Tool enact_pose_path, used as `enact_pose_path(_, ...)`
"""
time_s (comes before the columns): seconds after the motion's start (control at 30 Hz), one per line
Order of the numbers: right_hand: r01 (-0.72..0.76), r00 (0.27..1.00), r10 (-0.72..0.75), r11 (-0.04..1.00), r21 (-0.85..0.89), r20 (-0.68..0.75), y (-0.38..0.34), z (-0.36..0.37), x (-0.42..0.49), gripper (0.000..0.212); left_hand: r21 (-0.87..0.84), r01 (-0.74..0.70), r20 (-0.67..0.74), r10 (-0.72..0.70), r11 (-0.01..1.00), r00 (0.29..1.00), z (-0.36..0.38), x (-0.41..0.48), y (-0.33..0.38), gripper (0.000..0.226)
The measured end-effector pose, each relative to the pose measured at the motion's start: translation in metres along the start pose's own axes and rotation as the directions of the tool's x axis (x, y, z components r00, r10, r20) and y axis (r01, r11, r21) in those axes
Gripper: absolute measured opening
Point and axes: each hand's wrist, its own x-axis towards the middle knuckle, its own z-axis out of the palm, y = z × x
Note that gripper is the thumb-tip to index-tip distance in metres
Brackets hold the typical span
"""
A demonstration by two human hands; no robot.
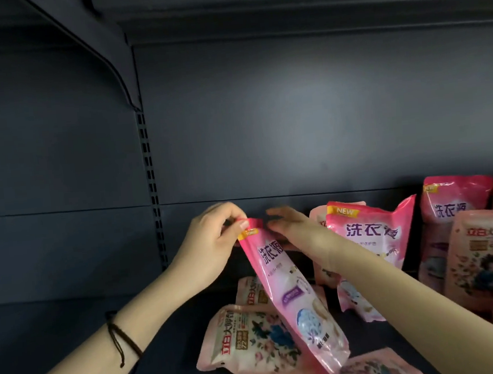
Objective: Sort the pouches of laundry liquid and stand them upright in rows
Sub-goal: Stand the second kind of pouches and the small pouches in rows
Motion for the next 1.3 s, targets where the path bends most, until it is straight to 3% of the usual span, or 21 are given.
enact_pose_path(0.07,-0.103,0.995,0.102,0.988,0.117,0.014,0.003,0.005,-0.003,0.03,-0.079,0.059,-0.002,-0.059,0.995,0.998,0.0,-0.005,0.007,0.011)
enact_pose_path(0.17,-0.112,0.994,0.109,0.935,0.336,0.027,0.007,0.007,-0.009,0.026,-0.182,0.125,-0.015,-0.13,0.975,0.991,-0.001,-0.012,0.012,0.012)
enact_pose_path(0.37,0.083,0.982,0.007,0.882,0.464,-0.19,-0.006,0.003,-0.032,0.002,-0.475,0.192,-0.103,-0.271,0.859,0.957,0.0,-0.021,0.027,0.015)
enact_pose_path(0.47,0.235,0.961,-0.115,0.815,0.529,-0.25,-0.015,-0.004,-0.054,0.008,-0.468,0.124,-0.221,-0.252,0.875,0.942,-0.004,-0.02,0.038,0.015)
enact_pose_path(0.57,0.386,0.912,-0.237,0.771,0.507,-0.334,-0.022,-0.013,-0.076,0.013,-0.487,0.036,-0.303,-0.207,0.873,0.93,0.0,-0.014,0.052,0.015)
enact_pose_path(0.67,0.467,0.865,-0.271,0.741,0.482,-0.422,-0.027,-0.026,-0.088,0.014,-0.555,0.042,-0.302,-0.249,0.831,0.92,0.018,-0.002,0.063,0.015)
enact_pose_path(0.83,0.455,0.864,-0.238,0.746,0.487,-0.443,-0.012,-0.063,-0.098,0.015,-0.702,0.098,-0.23,-0.355,0.706,0.906,0.071,0.009,0.075,0.014)
enact_pose_path(0.97,0.477,0.838,-0.236,0.754,0.451,-0.492,0.012,-0.093,-0.106,0.02,-0.731,0.108,-0.19,-0.353,0.674,0.916,0.107,0.013,0.085,0.014)
enact_pose_path(1.1,0.481,0.813,-0.238,0.789,0.382,-0.531,0.03,-0.114,-0.112,0.023,-0.697,0.102,-0.185,-0.315,0.71,0.931,0.134,0.015,0.097,0.012)
enact_pose_path(1.3,0.436,0.822,-0.219,0.836,0.333,-0.525,0.046,-0.126,-0.124,0.009,-0.656,0.094,-0.198,-0.29,0.749,0.936,0.145,0.01,0.106,0.01)
